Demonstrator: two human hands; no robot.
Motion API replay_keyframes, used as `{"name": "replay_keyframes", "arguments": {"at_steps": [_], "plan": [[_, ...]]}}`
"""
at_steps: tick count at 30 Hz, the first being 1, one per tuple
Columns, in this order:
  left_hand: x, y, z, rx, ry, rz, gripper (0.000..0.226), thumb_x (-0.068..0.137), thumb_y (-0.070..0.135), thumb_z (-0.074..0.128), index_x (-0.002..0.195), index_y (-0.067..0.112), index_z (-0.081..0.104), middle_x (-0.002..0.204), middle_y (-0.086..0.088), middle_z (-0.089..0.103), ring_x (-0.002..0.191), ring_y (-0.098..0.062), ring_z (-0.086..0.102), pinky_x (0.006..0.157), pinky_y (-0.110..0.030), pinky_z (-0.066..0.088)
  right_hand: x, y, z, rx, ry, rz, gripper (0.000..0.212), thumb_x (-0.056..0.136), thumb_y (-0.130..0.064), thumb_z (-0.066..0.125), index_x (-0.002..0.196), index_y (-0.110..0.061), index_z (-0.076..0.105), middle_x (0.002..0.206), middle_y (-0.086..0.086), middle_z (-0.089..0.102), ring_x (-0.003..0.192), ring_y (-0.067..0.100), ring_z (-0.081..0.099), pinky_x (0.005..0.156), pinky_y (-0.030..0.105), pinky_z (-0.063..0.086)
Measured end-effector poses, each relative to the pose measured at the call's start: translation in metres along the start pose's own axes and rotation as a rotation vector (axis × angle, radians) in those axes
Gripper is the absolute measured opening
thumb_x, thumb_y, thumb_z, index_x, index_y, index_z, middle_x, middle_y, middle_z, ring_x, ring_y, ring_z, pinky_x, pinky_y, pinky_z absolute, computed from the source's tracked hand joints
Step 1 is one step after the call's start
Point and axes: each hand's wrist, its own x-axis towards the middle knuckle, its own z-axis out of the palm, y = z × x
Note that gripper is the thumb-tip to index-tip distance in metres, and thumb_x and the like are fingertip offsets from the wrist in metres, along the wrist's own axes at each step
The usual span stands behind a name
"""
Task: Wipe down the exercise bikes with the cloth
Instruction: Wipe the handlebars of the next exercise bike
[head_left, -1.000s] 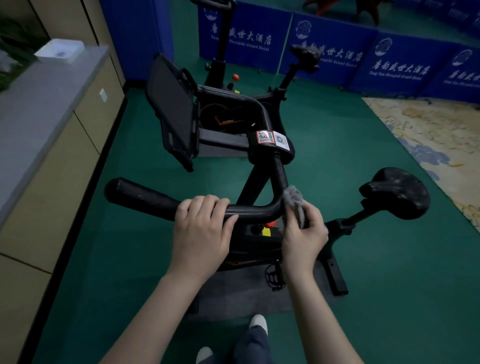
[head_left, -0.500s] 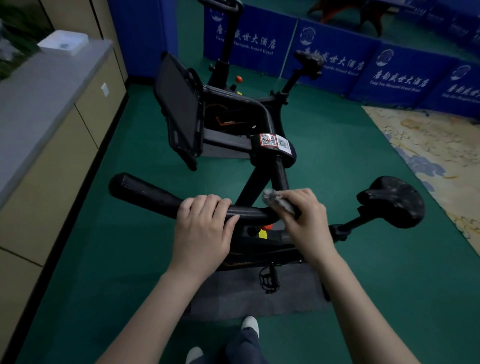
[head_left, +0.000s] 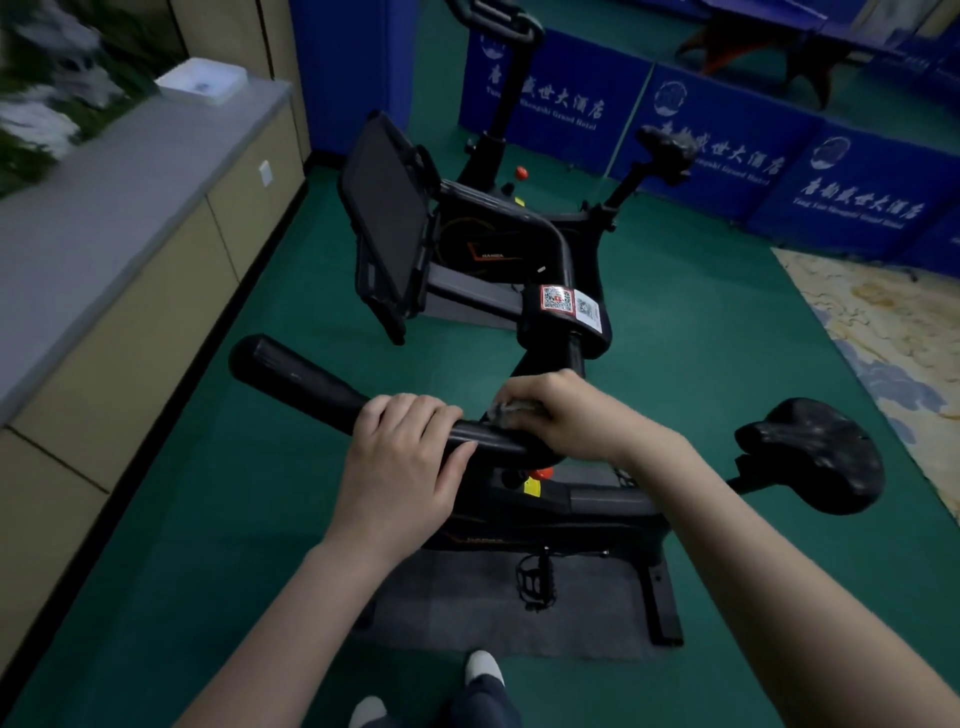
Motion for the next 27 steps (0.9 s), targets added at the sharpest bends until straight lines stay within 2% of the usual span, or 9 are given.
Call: {"name": "replay_keyframes", "arguments": {"at_steps": [5, 8, 10, 13, 16, 20, 23, 27], "plan": [[0.002, 0.008, -0.001, 0.02, 0.001, -0.059, 0.041, 0.093, 0.046, 0.042, 0.103, 0.014, 0.066, 0.097, 0.003, 0.064, 0.096, -0.019, 0.06, 0.1, -0.035, 0.032, 0.009, 0.012, -0.024, -0.004, -0.228, -0.049, 0.016, 0.09, -0.013, 0.059, 0.103, -0.016, 0.067, 0.095, 0.002, 0.071, 0.089, 0.013, 0.063, 0.082, 0.027, 0.05], [0.008, 0.02, 0.002, 0.015, -0.001, -0.102, 0.042, 0.093, 0.048, 0.044, 0.104, 0.014, 0.066, 0.099, 0.002, 0.065, 0.097, -0.018, 0.06, 0.104, -0.037, 0.033, 0.007, 0.02, -0.032, -0.071, -0.238, -0.144, 0.023, 0.088, -0.004, 0.056, 0.105, -0.014, 0.068, 0.1, 0.004, 0.069, 0.093, 0.016, 0.061, 0.084, 0.025, 0.047], [0.013, 0.033, 0.005, -0.002, 0.002, -0.118, 0.041, 0.092, 0.048, 0.046, 0.104, 0.014, 0.067, 0.098, 0.002, 0.064, 0.097, -0.018, 0.059, 0.104, -0.038, 0.034, 0.004, 0.029, -0.03, -0.105, -0.178, -0.229, 0.026, 0.087, 0.0, 0.056, 0.109, -0.011, 0.067, 0.104, 0.005, 0.067, 0.1, 0.019, 0.057, 0.088, 0.023, 0.043], [0.018, 0.052, 0.014, -0.029, 0.005, -0.148, 0.038, 0.092, 0.046, 0.046, 0.1, 0.015, 0.067, 0.094, 0.003, 0.064, 0.095, -0.017, 0.058, 0.105, -0.038, 0.034, -0.006, 0.044, -0.022, -0.004, -0.062, -0.293, 0.02, 0.09, -0.004, 0.059, 0.105, -0.013, 0.067, 0.096, -0.006, 0.062, 0.097, 0.014, 0.056, 0.086, 0.026, 0.046], [0.018, 0.064, 0.022, -0.054, 0.007, -0.201, 0.036, 0.092, 0.045, 0.045, 0.094, 0.016, 0.068, 0.09, 0.004, 0.064, 0.092, -0.016, 0.059, 0.103, -0.036, 0.035, -0.015, 0.058, -0.013, 0.133, 0.076, -0.286, 0.019, 0.089, -0.006, 0.061, 0.105, -0.015, 0.068, 0.095, -0.004, 0.063, 0.096, 0.012, 0.057, 0.082, 0.025, 0.047], [0.017, 0.07, 0.027, -0.061, 0.013, -0.26, 0.034, 0.091, 0.044, 0.046, 0.088, 0.018, 0.068, 0.087, 0.007, 0.063, 0.089, -0.016, 0.058, 0.096, -0.033, 0.035, -0.015, 0.07, 0.003, 0.246, 0.384, -0.23, 0.021, 0.086, 0.0, 0.063, 0.102, -0.013, 0.067, 0.098, -0.006, 0.064, 0.098, 0.015, 0.057, 0.084, 0.028, 0.047], [0.017, 0.071, 0.028, -0.075, 0.022, -0.284, 0.031, 0.09, 0.044, 0.048, 0.087, 0.019, 0.066, 0.086, 0.008, 0.062, 0.088, -0.015, 0.057, 0.096, -0.032, 0.034, -0.021, 0.067, 0.018, 0.328, 0.472, -0.243, 0.02, 0.084, 0.003, 0.064, 0.098, -0.011, 0.068, 0.097, -0.01, 0.064, 0.096, 0.014, 0.058, 0.083, 0.024, 0.046], [0.018, 0.07, 0.028, -0.085, 0.021, -0.297, 0.031, 0.09, 0.046, 0.047, 0.086, 0.021, 0.065, 0.085, 0.011, 0.061, 0.087, -0.012, 0.057, 0.096, -0.031, 0.033, -0.021, 0.08, 0.021, 0.306, 0.592, -0.246, 0.025, 0.081, 0.009, 0.061, 0.098, -0.01, 0.066, 0.097, -0.01, 0.06, 0.097, 0.014, 0.055, 0.083, 0.021, 0.044]]}}
